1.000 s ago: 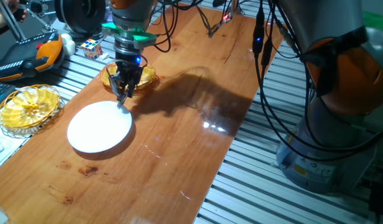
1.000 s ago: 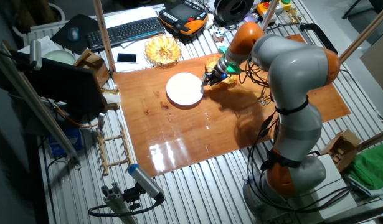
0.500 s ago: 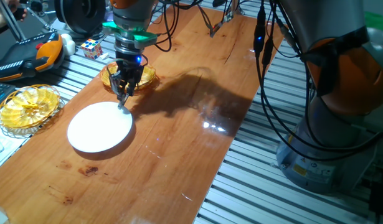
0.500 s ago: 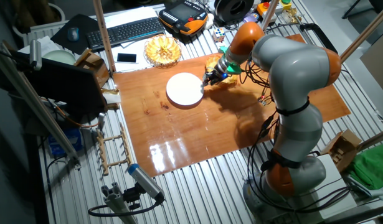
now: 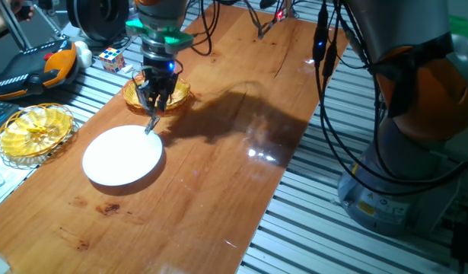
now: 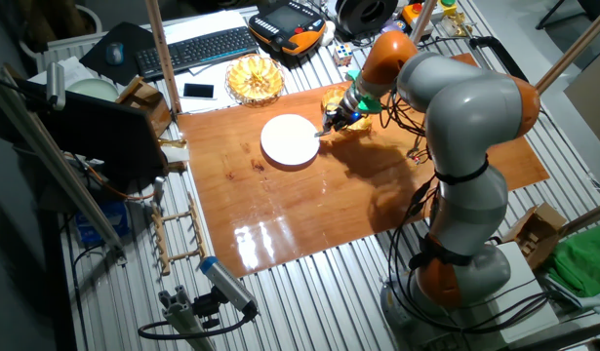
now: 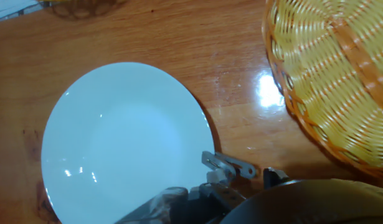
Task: Use a clamp
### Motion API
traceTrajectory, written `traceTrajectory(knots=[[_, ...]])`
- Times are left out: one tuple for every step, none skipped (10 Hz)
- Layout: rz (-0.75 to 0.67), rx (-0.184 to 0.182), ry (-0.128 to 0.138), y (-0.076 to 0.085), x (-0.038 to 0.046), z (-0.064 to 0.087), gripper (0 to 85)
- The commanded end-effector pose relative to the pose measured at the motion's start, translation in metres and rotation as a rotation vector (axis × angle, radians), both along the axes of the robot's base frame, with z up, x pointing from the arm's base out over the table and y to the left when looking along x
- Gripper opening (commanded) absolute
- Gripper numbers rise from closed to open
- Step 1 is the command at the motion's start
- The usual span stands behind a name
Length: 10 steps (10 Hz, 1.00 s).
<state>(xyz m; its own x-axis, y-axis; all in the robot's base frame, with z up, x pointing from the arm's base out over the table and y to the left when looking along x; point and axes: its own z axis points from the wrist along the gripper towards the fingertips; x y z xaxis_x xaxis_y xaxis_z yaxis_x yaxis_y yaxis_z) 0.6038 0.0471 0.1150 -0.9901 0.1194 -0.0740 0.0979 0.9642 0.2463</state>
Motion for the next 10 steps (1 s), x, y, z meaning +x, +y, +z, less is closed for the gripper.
traceTrajectory(knots=[[-0.005, -0.031, 0.009, -0.003, -0.0021, 0.015, 29.7], [-0.002, -0.051, 0.019, -0.008, -0.004, 0.027, 23.7], [0.0, -0.063, 0.023, -0.012, -0.0061, 0.036, 16.0], [0.003, -0.083, 0.026, -0.017, -0.0084, 0.044, 8.3], [0.003, -0.102, 0.027, -0.022, -0.0116, 0.054, 0.7], [-0.007, -0.104, 0.031, -0.028, -0.0129, 0.061, 0.7], [-0.025, -0.098, 0.034, -0.034, -0.0143, 0.068, 0.7], [-0.036, -0.107, 0.042, -0.04, -0.0165, 0.075, 0.7], [-0.046, -0.119, 0.052, -0.047, -0.0184, 0.083, 0.7], [-0.052, -0.134, 0.06, -0.051, -0.0196, 0.089, 0.7]])
